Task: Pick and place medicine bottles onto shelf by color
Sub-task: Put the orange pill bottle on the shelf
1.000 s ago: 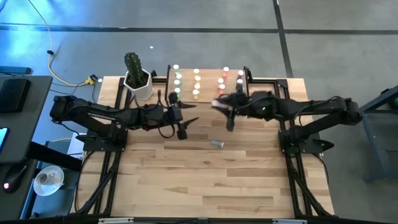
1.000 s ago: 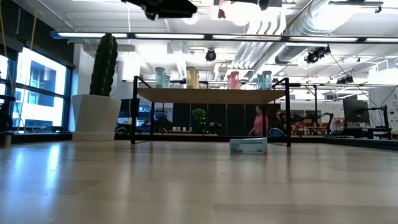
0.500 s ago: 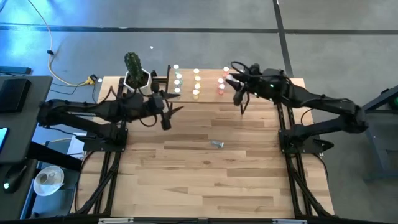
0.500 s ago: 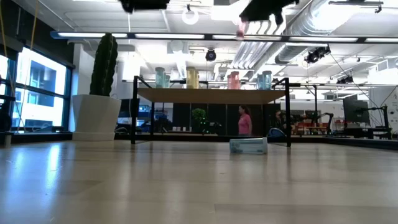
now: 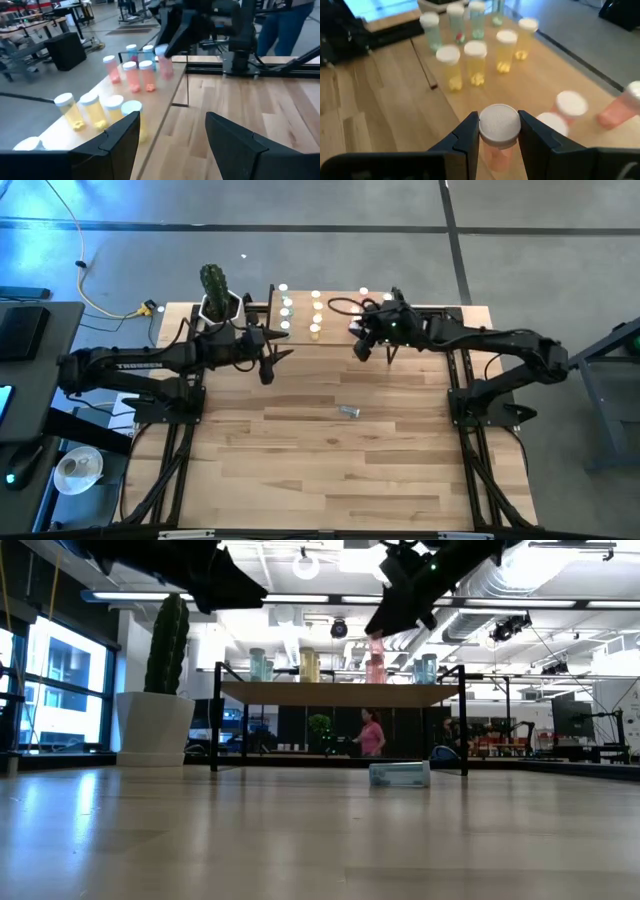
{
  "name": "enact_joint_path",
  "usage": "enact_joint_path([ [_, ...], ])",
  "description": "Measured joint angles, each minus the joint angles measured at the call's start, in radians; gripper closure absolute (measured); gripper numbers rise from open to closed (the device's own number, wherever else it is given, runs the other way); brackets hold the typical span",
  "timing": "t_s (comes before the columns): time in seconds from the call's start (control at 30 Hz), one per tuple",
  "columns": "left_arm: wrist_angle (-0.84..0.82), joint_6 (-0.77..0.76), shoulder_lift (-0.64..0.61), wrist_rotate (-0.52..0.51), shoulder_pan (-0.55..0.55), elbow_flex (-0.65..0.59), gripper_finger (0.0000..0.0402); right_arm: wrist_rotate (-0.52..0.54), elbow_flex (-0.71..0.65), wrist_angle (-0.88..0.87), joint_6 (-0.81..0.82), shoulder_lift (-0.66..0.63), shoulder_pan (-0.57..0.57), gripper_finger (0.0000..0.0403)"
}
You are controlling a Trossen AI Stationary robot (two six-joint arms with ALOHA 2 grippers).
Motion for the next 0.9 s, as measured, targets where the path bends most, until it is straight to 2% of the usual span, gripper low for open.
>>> enact_joint_path([
  [0.2,0.0,0.026,0.0,0.036,0.03,-0.003,0.0188,0.028,0.0,-0.066,0.006,-0.002,0.09,0.0308],
  [0.43,0.001,0.034,0.0,0.039,0.045,-0.003,0.0188,0.248,-0.013,-0.253,0.095,-0.021,0.225,0.0308],
  [0.67,0.001,0.032,0.0,0.04,0.051,-0.003,0.0188,0.27,-0.214,-0.028,0.16,-0.082,0.27,0.0308],
  [0.9,0.001,0.019,0.0,0.043,0.05,-0.003,0.0188,0.258,-0.298,0.279,0.03,-0.12,0.205,0.0308],
])
